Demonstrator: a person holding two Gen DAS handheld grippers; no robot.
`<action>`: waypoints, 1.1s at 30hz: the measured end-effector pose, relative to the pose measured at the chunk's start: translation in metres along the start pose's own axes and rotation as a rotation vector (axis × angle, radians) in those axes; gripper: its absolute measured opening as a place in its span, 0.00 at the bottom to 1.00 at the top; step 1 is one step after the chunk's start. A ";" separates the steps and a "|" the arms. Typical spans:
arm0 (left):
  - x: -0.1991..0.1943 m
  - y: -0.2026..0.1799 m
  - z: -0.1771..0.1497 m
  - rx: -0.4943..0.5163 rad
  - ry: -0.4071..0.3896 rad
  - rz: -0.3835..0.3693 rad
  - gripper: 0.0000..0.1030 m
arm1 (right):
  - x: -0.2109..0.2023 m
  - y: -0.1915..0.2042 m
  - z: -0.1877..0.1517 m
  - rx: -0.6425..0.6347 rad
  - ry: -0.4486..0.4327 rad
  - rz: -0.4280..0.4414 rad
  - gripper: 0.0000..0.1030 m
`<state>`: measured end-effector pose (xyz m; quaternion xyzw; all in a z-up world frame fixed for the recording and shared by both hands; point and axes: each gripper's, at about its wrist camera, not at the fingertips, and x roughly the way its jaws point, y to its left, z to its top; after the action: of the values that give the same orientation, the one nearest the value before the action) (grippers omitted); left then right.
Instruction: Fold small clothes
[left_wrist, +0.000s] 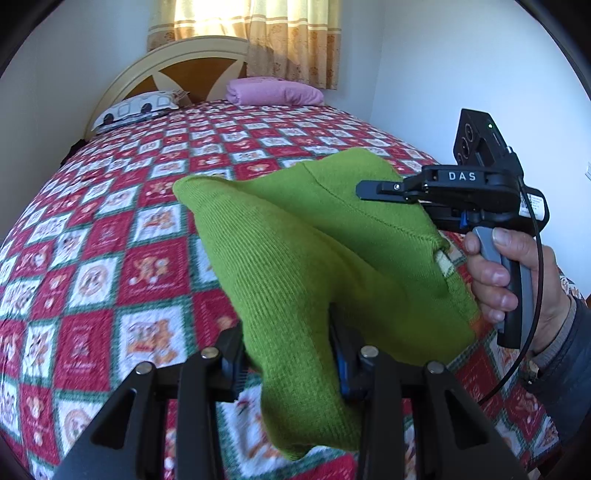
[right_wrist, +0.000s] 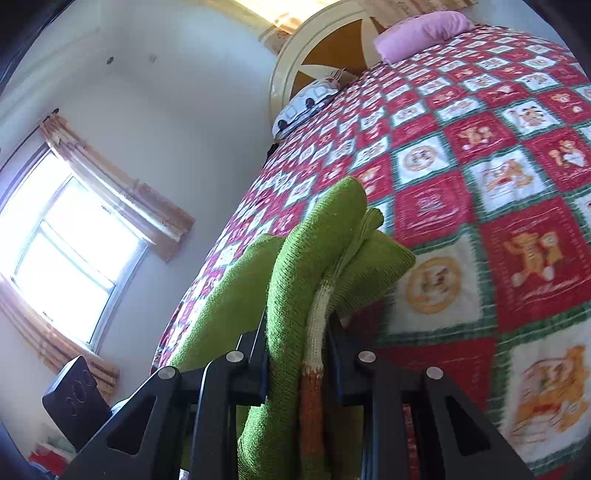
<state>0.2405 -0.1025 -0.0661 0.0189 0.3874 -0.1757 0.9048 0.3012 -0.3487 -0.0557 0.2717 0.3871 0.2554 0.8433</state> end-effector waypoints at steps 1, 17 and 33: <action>-0.003 0.004 -0.002 -0.005 -0.001 0.006 0.36 | 0.003 0.004 -0.002 -0.003 0.004 0.003 0.25; -0.049 0.065 -0.034 -0.097 -0.040 0.083 0.36 | 0.068 0.077 -0.026 -0.071 0.081 0.081 0.24; -0.083 0.118 -0.065 -0.171 -0.055 0.171 0.36 | 0.137 0.129 -0.044 -0.112 0.180 0.161 0.24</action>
<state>0.1817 0.0441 -0.0652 -0.0301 0.3730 -0.0644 0.9251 0.3160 -0.1564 -0.0657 0.2305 0.4232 0.3666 0.7958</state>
